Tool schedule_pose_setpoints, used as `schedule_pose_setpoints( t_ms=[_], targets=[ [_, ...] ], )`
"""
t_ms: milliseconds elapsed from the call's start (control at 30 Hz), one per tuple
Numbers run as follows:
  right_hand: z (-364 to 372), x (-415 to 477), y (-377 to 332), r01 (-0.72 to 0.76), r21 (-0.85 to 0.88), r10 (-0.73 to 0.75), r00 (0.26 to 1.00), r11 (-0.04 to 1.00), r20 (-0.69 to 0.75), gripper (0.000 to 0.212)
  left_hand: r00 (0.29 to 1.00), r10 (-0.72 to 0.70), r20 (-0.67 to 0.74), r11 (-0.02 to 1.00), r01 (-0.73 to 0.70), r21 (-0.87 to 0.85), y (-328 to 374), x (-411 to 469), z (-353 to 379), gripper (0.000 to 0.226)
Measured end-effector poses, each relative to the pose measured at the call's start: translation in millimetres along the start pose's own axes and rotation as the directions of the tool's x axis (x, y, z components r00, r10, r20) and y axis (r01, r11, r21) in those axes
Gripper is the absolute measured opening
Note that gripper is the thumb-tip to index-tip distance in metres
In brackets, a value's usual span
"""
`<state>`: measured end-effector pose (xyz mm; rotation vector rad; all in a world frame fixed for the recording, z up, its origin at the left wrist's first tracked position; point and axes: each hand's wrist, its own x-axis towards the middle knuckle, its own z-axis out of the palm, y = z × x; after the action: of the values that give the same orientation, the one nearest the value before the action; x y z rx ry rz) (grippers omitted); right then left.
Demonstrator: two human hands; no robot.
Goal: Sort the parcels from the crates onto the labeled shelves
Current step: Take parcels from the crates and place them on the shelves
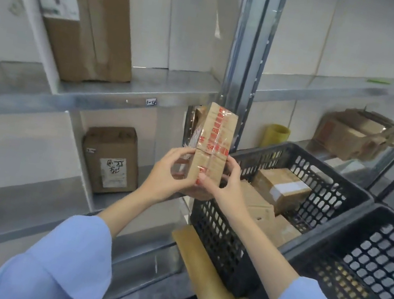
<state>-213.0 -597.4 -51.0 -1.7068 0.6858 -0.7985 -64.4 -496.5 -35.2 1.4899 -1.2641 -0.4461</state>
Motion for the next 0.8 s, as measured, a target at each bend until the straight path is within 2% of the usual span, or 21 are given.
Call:
schedule_pose_setpoints(
  t_ms=[133, 300, 567, 800],
  targets=[
    [12.2, -12.0, -1.8, -0.039, 0.010, 0.039, 0.999, 0.999, -0.007, 0.098, 0.999, 0.017, 0.052, 1.000, -0.018, 0.023, -6.6, -17.0, -8.1, 0.064],
    [32.4, -38.0, -6.5, -0.035, 0.003, 0.035, 0.999, 0.999, 0.009, 0.106, 0.997, -0.014, 0.075, 0.998, 0.018, -0.054, -5.6, -44.1, -25.9, 0.052],
    [88.6, -91.2, -30.9, 0.011, 0.052, -0.014, 0.997, 0.999, 0.070, 0.109, 0.998, 0.049, 0.036, 0.998, -0.050, 0.037, -1.8, -112.5, -82.1, 0.056],
    [156.4, -145.8, -46.7, 0.051, 0.034, -0.057, 0.975, 0.998, 0.215, 0.118, 0.990, -0.048, -0.133, 0.992, 0.063, 0.108, 1.2, -203.0, -140.3, 0.089]
  ],
)
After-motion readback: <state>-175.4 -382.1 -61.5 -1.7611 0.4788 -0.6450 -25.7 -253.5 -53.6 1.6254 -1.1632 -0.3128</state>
